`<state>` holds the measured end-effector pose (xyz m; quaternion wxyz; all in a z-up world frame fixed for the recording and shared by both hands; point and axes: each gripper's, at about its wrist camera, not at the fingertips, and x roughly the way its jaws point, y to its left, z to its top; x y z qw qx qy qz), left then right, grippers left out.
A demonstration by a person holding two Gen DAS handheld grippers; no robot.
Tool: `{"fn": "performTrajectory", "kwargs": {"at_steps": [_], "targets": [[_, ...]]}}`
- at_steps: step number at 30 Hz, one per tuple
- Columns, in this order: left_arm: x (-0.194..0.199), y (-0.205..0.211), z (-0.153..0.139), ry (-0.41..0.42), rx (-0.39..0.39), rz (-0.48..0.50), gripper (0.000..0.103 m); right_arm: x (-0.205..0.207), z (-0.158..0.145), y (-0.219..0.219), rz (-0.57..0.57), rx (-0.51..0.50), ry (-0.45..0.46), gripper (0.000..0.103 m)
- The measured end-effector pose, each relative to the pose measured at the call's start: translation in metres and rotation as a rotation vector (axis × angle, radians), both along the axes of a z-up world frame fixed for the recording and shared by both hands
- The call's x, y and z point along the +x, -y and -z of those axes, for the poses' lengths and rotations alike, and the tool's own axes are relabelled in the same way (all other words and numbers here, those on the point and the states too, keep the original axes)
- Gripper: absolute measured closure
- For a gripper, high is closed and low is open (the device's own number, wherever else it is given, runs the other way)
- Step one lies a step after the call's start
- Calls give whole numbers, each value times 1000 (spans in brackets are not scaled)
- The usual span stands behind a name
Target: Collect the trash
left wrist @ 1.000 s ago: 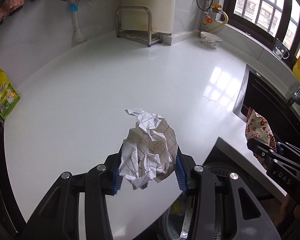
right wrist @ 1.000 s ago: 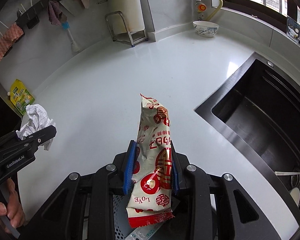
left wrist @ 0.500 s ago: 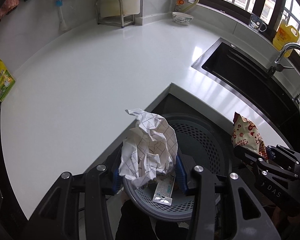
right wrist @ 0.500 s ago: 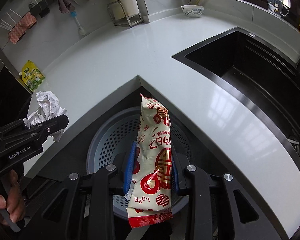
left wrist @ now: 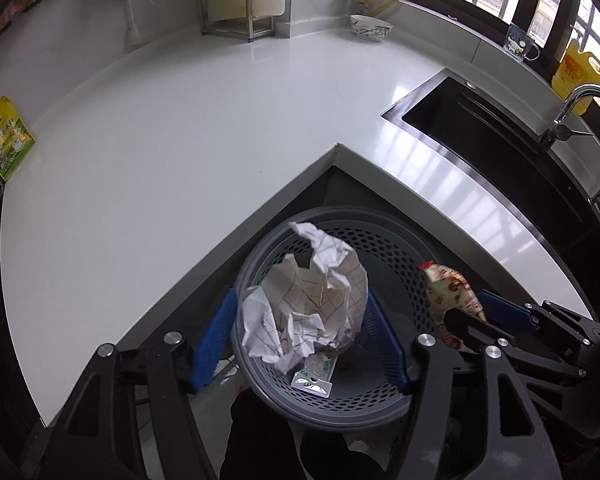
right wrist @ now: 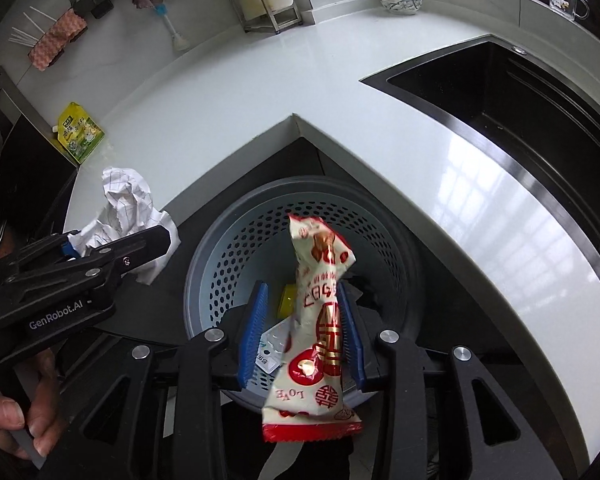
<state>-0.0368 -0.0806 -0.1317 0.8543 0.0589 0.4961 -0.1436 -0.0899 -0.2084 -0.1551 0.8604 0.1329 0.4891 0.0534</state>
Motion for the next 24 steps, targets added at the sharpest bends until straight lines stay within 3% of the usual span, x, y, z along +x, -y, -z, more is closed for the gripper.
{"fn": "performTrajectory", "kwargs": {"at_steps": [2,6,10,24], "targets": [[0,-3,-5,8,-4,-11,30,1,-5,1,1,4,12,49],[-2,-7,-15,21,2,-31,29,1,-15,2,12,0,24,49],[-9,-9,-29,50,-1,-46,21,-8,-31,0,23,-27,56,45],[-24,-16,-56,109,12,-66,15,-31,-52,-4,53,-74,72,41]]}}
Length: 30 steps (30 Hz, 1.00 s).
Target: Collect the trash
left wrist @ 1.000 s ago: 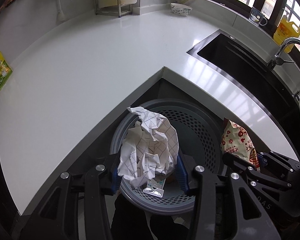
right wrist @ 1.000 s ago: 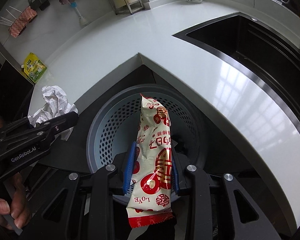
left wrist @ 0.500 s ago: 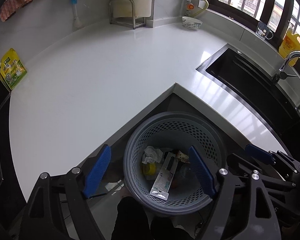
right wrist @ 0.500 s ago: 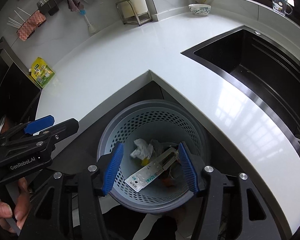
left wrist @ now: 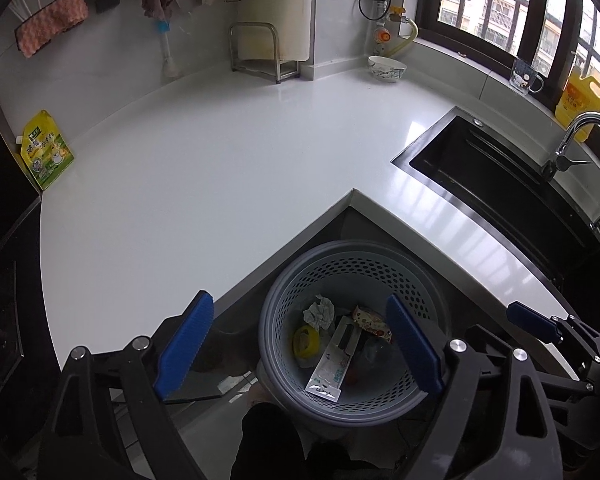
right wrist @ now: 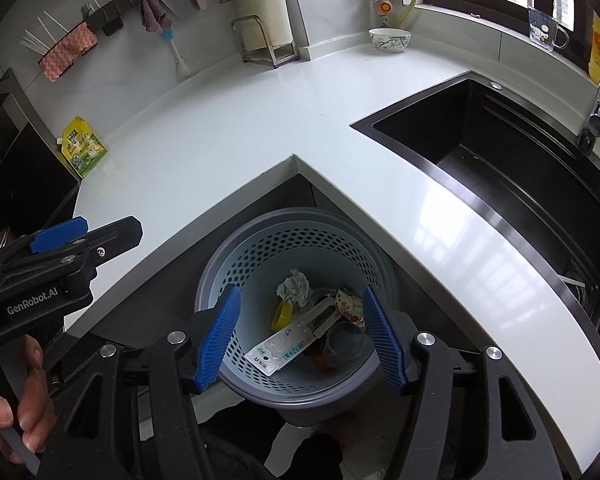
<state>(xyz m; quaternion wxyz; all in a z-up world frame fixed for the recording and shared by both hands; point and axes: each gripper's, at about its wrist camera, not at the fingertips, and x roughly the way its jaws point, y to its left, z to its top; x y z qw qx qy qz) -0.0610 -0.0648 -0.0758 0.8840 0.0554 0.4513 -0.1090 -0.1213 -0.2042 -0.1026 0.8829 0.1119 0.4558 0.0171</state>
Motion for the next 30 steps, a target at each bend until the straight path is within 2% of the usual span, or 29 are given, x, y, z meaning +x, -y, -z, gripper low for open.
{"fn": "performTrajectory", "kwargs": {"at_steps": [2,8,30], "targets": [[-1,-1,-1,1,0,0,13,-1,-2,0,8,-7,6,37],[-4,-2,-4,7,7,-2,7,-1,-3,6,22,-9,6,36],[-4,-4,-9,34,55,-34,6,0,-12,3,23,-32,29,33]]}}
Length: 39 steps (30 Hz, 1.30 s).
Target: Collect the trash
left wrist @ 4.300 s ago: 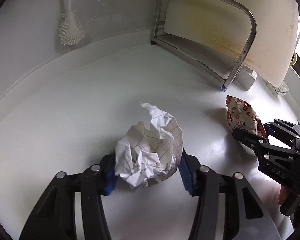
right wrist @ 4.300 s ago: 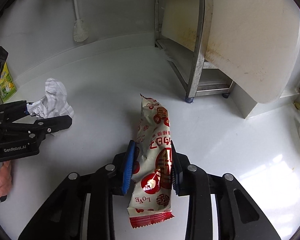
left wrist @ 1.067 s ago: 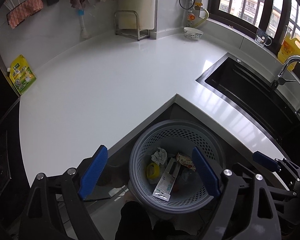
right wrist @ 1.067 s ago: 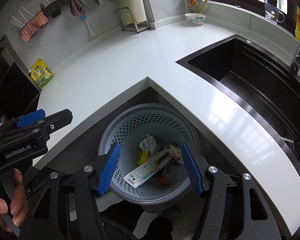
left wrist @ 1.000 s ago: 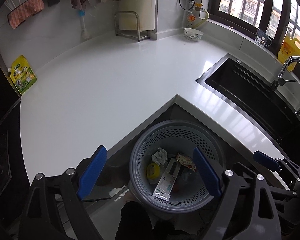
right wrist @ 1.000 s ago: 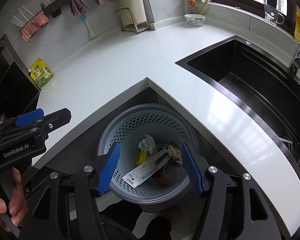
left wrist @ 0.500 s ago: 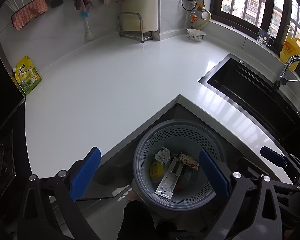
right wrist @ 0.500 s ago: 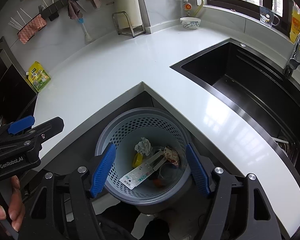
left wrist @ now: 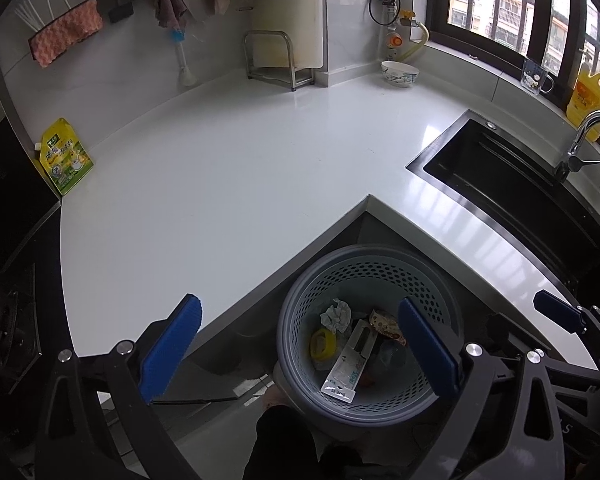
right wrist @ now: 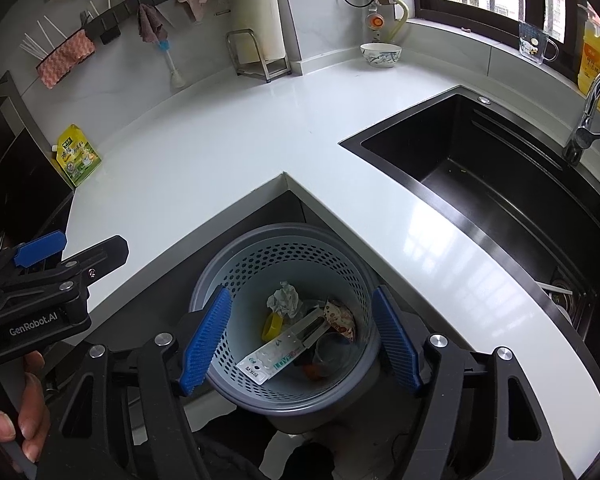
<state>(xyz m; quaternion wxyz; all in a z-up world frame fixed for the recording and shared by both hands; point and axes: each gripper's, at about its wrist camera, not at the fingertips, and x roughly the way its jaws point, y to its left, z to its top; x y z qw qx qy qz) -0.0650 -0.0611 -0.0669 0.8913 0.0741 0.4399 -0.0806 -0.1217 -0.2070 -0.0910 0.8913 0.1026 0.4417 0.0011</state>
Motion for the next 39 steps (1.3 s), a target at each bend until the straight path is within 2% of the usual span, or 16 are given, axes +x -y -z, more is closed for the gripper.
{"fn": "performTrajectory", "kwargs": {"at_steps": [39], "targets": [[2,4,6,-25,11,-9,6,5,4,-2,-9,-11,-16,33]]}}
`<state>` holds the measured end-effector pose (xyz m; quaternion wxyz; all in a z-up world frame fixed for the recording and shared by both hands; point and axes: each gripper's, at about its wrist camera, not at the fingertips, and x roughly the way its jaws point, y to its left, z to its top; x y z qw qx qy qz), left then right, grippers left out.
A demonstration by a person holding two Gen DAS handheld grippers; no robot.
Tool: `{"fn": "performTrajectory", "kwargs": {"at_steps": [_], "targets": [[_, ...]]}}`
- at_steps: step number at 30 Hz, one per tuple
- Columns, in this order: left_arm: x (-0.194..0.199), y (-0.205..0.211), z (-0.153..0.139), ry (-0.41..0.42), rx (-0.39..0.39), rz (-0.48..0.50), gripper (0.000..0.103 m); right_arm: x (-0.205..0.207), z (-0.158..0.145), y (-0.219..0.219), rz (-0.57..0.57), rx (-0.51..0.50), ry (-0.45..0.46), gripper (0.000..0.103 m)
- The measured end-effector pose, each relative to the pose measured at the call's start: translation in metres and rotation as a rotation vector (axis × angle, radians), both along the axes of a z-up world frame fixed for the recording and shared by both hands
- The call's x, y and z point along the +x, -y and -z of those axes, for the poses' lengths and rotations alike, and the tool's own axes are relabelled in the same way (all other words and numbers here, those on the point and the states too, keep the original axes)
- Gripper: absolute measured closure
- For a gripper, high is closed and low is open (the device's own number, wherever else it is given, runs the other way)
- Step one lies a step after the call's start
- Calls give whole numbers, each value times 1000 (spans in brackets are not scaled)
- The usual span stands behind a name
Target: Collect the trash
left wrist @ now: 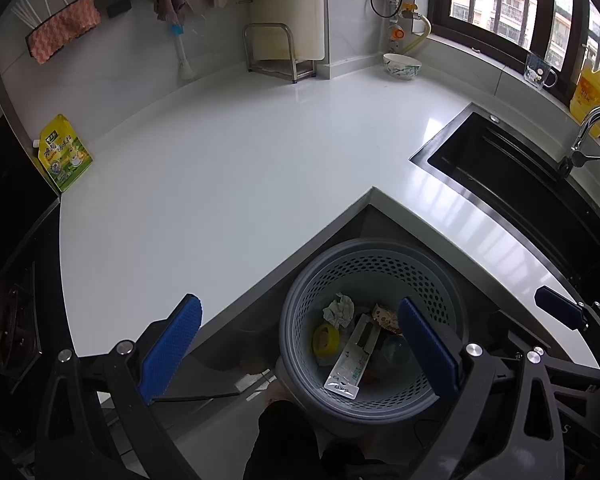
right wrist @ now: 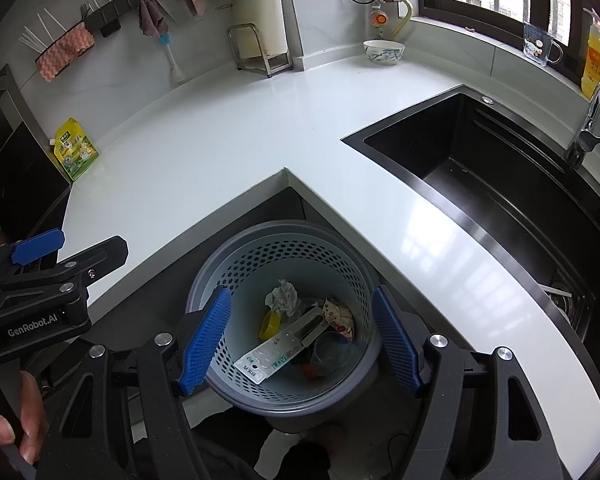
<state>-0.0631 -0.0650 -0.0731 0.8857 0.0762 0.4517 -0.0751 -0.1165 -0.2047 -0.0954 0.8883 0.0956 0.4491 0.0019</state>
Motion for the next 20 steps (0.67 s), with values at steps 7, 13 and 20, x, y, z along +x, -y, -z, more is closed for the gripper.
{"fn": "performTrajectory", "kwargs": {"at_steps": [7,13,20], "targets": [[-2,1,1,-2,-9,0,6,1,-1,0,-7,-2,1,33],[-1,1,1,-5,-8,-2,6,1,-1,0,-6,-3,0,33],[2,2,4,-16,-5,-8,6,2,1,3,-7,-2,-1,33]]}}
